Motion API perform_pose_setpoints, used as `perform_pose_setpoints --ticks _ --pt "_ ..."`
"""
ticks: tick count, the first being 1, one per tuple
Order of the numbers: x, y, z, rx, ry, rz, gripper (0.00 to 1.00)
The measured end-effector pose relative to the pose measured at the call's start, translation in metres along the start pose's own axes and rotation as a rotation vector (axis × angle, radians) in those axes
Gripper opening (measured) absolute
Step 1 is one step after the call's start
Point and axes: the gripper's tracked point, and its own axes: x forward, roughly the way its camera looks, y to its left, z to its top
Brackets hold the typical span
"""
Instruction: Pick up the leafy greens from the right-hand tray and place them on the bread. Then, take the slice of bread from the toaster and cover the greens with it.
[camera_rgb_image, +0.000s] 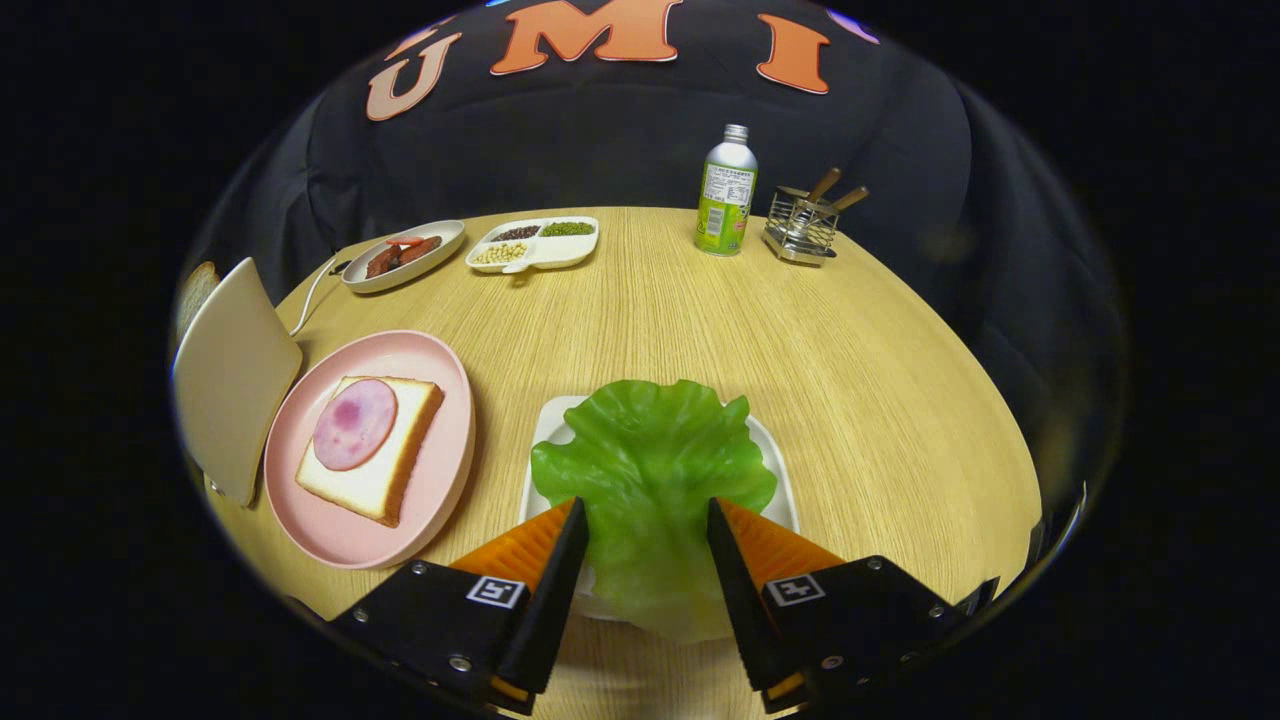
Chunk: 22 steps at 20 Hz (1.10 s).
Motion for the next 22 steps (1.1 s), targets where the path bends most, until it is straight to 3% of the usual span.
perform_pose_setpoints --ticks 2,7,11,22 --pt "0.000 0.001 -0.001 0.026 0.016 0.010 0.63" --pt "0.003 -0.007 0.000 0.047 0.025 -0.011 0.26" --pt "0.004 -0.012 0.000 0.053 0.027 -0.025 0.04" --pt "-0.028 0.002 0.037 0.047 -0.030 -0.020 0.01"
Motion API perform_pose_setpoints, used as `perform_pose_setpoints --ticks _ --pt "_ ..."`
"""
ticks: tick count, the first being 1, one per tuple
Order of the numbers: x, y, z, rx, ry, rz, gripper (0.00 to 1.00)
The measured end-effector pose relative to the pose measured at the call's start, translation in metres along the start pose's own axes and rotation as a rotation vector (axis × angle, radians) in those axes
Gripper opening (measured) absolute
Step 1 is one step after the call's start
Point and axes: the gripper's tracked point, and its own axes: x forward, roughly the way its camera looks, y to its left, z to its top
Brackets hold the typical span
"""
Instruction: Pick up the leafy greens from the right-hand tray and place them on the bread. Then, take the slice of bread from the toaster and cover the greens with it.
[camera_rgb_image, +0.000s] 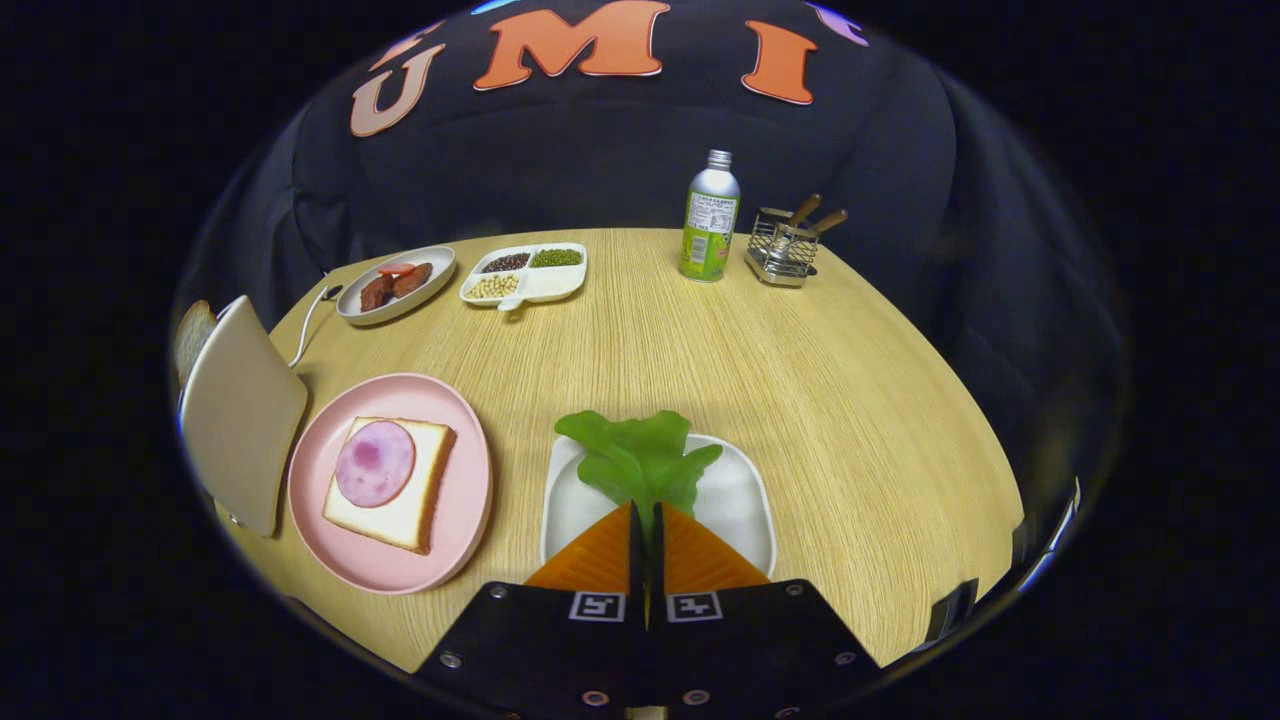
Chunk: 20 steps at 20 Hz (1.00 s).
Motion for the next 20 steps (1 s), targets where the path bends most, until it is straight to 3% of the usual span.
perform_pose_setpoints --ticks 8,20 --pt "-0.024 0.054 0.028 -0.047 -0.052 0.098 0.01" --pt "-0.036 0.133 0.028 -0.085 -0.052 0.211 0.01"
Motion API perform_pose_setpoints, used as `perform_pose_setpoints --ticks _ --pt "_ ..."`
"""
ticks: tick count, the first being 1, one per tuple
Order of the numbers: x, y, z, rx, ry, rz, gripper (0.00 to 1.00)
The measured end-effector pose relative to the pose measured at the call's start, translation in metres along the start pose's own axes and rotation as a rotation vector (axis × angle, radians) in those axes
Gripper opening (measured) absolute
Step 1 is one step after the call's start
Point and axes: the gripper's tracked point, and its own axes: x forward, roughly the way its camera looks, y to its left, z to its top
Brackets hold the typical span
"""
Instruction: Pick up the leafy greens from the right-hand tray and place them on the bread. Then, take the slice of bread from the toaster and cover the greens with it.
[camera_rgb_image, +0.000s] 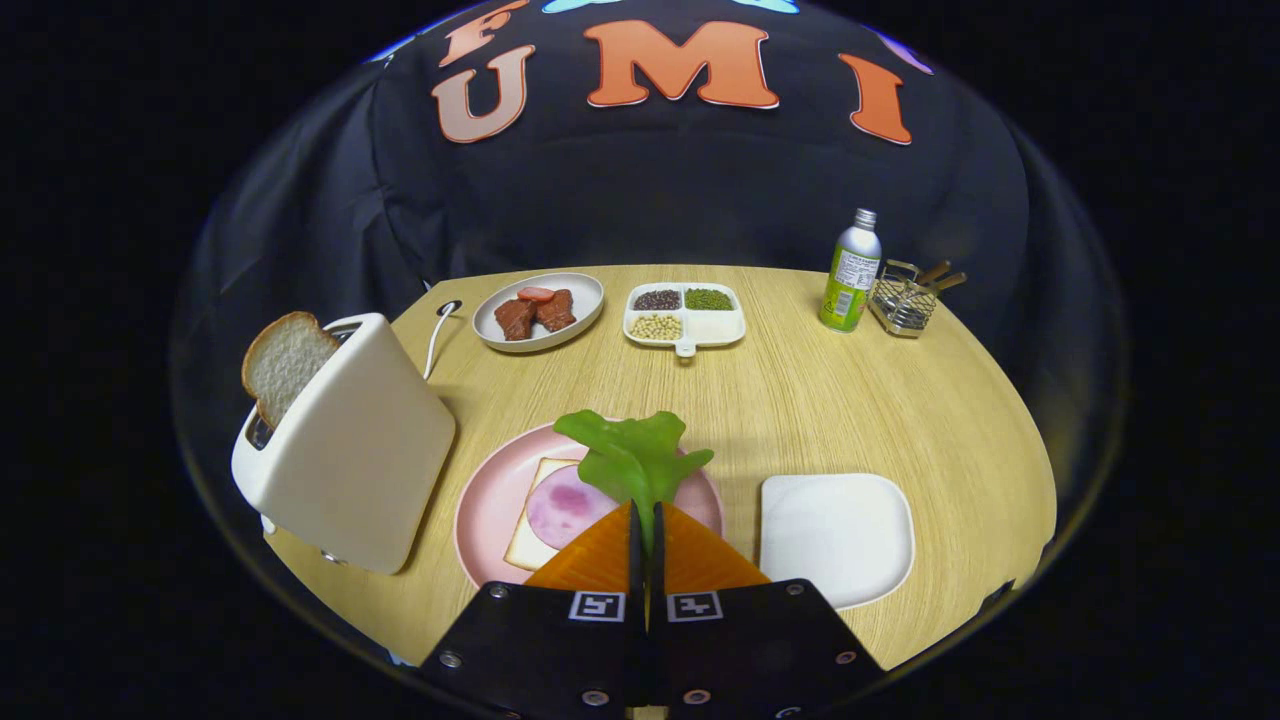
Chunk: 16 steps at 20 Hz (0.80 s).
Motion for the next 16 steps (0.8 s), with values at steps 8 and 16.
perform_pose_setpoints --ticks 8,16 --pt "0.006 0.026 -0.006 -0.020 0.027 0.033 0.02" --pt "0.023 0.037 -0.018 -0.074 0.058 0.028 0.04"
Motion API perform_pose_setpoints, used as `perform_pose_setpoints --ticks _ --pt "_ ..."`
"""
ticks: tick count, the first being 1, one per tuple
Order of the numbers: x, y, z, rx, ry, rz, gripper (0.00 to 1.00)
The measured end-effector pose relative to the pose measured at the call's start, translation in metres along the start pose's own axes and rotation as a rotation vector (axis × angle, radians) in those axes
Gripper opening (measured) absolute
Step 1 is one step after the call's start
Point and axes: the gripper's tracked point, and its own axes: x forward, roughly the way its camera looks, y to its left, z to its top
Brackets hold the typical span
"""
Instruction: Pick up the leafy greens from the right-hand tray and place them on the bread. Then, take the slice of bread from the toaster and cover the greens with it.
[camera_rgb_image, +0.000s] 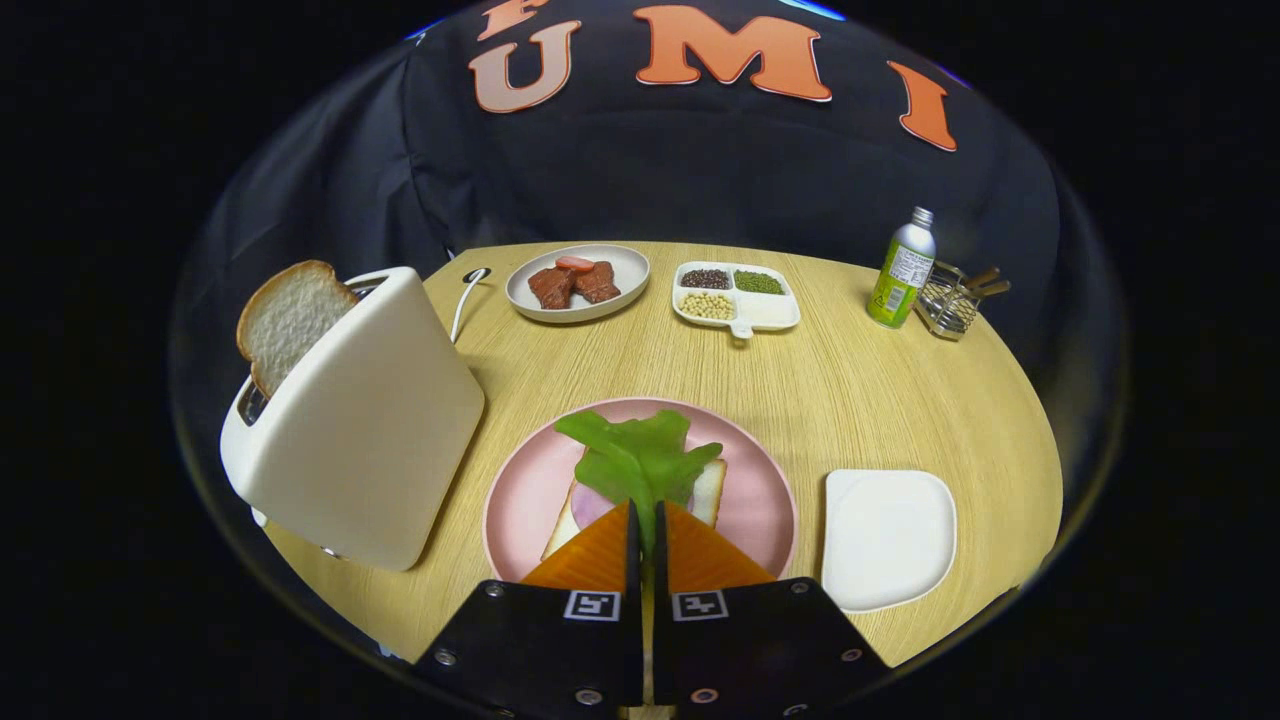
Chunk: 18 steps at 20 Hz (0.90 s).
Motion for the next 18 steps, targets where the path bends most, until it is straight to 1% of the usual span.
perform_pose_setpoints --ticks 1,3,6,8,10,11,12,13,14,15,16,17,18 --pt "0.002 0.001 -0.001 -0.006 0.004 -0.001 0.05" --pt "0.006 0.003 -0.005 -0.019 0.018 -0.007 0.11" --pt "0.006 0.005 -0.006 -0.044 0.012 -0.019 0.16" --pt "0.006 0.005 -0.006 -0.054 0.001 -0.032 0.21" --pt "0.005 0.002 -0.006 -0.047 -0.001 -0.044 0.36" --pt "0.004 0.001 -0.004 -0.042 -0.006 -0.051 0.45" --pt "0.003 0.000 -0.002 -0.038 -0.014 -0.055 0.48" --pt "0.001 0.000 0.002 -0.032 -0.027 -0.055 0.55" --pt "-0.002 -0.001 0.006 -0.027 -0.041 -0.061 0.59" --pt "-0.005 -0.002 0.011 -0.026 -0.054 -0.072 0.70" --pt "-0.009 -0.003 0.015 -0.025 -0.067 -0.080 0.77" --pt "-0.011 -0.003 0.019 -0.022 -0.076 -0.086 0.88" --pt "-0.015 -0.002 0.023 -0.016 -0.082 -0.089 0.92"
